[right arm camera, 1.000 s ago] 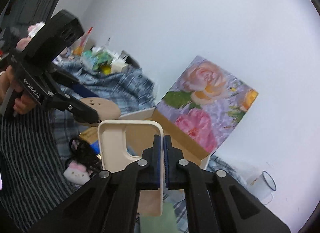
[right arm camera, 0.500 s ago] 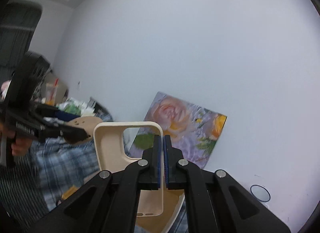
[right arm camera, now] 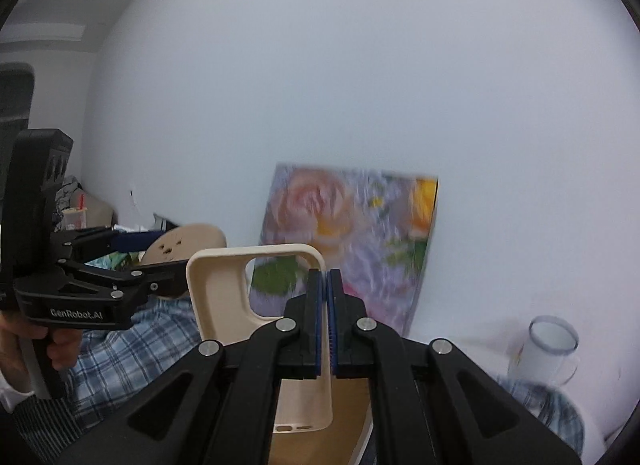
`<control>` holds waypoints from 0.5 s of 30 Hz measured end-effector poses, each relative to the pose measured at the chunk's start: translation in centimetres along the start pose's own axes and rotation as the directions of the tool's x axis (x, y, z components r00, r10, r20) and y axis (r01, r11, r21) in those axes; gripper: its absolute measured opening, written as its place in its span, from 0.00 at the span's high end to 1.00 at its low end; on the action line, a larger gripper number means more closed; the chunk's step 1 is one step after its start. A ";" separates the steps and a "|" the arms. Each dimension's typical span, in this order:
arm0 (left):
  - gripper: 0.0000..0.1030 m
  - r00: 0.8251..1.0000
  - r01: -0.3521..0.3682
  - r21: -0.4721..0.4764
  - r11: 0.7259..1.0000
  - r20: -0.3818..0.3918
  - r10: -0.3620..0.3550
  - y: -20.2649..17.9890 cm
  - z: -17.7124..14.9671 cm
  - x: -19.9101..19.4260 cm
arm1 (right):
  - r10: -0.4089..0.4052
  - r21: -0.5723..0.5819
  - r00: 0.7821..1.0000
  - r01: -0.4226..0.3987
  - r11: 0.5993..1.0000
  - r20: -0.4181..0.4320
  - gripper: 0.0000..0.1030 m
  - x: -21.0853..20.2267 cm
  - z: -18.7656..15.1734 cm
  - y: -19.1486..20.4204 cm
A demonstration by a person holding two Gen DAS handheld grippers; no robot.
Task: Organize soft objects
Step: 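Lower the pad and phone case into the white box and open both grippers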
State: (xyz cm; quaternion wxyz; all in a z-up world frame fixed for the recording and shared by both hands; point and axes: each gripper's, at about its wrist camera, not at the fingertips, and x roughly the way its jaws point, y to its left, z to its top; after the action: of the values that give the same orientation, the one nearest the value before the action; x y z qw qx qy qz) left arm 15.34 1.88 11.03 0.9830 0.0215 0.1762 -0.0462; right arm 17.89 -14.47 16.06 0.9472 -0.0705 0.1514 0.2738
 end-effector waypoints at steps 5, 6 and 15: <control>0.24 0.998 -0.002 0.003 1.000 -0.060 0.002 -0.4 -1.9 2.4 | 0.020 0.077 0.994 -0.012 0.997 -0.104 0.98 2.2 -2.2 -1.8; 0.24 0.997 -0.005 0.007 1.000 -0.072 0.005 -0.5 -2.3 2.8 | 0.023 0.090 0.993 -0.012 0.996 -0.118 0.98 2.6 -2.6 -2.1; 0.24 0.992 -0.010 0.020 1.000 -0.123 0.013 -0.4 -4.9 5.0 | 0.034 0.167 0.954 0.017 0.986 -0.299 0.98 6.2 -6.8 -3.6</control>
State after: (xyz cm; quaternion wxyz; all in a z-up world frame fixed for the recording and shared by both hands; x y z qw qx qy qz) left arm 18.28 1.31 4.70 0.9703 0.0349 0.2359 -0.0409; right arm 23.14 -15.85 7.83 0.9145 -0.0307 0.3163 0.2504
